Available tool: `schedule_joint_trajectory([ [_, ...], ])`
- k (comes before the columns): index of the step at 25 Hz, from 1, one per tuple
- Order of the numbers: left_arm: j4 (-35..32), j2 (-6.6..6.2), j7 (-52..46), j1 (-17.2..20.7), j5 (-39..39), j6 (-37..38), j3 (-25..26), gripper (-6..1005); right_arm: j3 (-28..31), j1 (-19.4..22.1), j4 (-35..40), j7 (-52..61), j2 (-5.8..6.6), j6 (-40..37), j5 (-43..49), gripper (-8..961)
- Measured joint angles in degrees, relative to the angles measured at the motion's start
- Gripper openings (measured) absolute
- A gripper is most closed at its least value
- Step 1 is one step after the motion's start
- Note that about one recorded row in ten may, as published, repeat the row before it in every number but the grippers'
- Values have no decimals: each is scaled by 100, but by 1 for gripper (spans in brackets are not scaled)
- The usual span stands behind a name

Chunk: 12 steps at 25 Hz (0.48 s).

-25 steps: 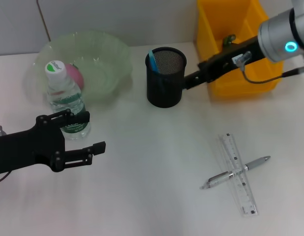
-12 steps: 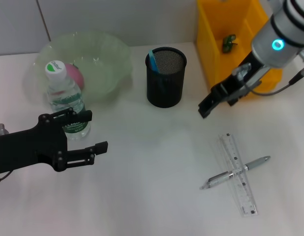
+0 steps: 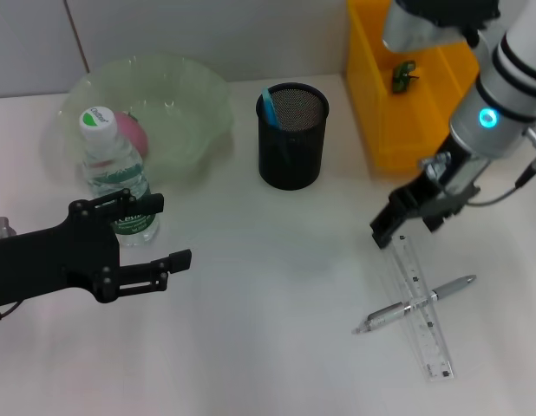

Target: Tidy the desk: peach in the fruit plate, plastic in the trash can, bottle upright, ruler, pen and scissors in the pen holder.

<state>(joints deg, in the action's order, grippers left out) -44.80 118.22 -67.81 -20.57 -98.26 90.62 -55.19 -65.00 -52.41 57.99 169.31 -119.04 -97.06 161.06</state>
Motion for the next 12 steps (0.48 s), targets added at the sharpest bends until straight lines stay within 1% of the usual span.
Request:
schedule_joint_trajectory([
  [2,-23,8,-26,0,4,3,0,834,21,44,-179,4,2,97,12,819],
  [7,-31,8,-34,0,5,7,0,834,23,159,-235,4,4,304,15,819],
  [12,-40,9,-40,-6,12,9,0,834,-4,170,-413,-29,-2,506,-12,819],
])
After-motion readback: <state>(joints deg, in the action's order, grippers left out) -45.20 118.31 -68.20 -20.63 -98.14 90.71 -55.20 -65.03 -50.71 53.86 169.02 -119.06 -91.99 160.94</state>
